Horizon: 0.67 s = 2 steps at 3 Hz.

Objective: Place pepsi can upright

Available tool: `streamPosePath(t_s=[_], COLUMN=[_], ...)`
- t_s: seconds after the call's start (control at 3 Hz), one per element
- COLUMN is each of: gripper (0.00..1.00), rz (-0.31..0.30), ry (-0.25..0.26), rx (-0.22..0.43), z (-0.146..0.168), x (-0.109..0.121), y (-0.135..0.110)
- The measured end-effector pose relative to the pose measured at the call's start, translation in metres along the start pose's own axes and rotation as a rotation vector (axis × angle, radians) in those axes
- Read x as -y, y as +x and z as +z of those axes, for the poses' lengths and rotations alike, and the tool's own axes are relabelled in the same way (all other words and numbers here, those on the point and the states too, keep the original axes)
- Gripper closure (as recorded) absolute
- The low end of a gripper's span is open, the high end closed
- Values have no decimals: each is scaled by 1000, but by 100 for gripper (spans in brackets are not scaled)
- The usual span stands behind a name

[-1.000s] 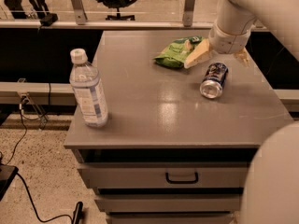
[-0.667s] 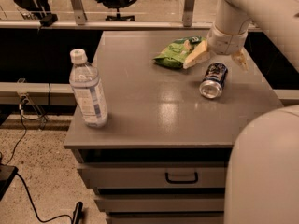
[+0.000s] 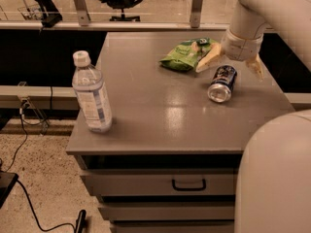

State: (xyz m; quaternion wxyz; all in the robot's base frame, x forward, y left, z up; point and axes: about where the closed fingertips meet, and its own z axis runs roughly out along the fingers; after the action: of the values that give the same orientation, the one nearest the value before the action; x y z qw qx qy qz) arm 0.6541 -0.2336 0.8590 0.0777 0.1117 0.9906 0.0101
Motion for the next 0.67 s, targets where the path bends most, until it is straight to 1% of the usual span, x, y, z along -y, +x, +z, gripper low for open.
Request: streamPosePath(t_s=[0.33,0.67], gripper=[0,18], rz=[26,25], ry=[13,27], rx=[-7,-19], z=[5,13], x=[4,3], y=[3,6])
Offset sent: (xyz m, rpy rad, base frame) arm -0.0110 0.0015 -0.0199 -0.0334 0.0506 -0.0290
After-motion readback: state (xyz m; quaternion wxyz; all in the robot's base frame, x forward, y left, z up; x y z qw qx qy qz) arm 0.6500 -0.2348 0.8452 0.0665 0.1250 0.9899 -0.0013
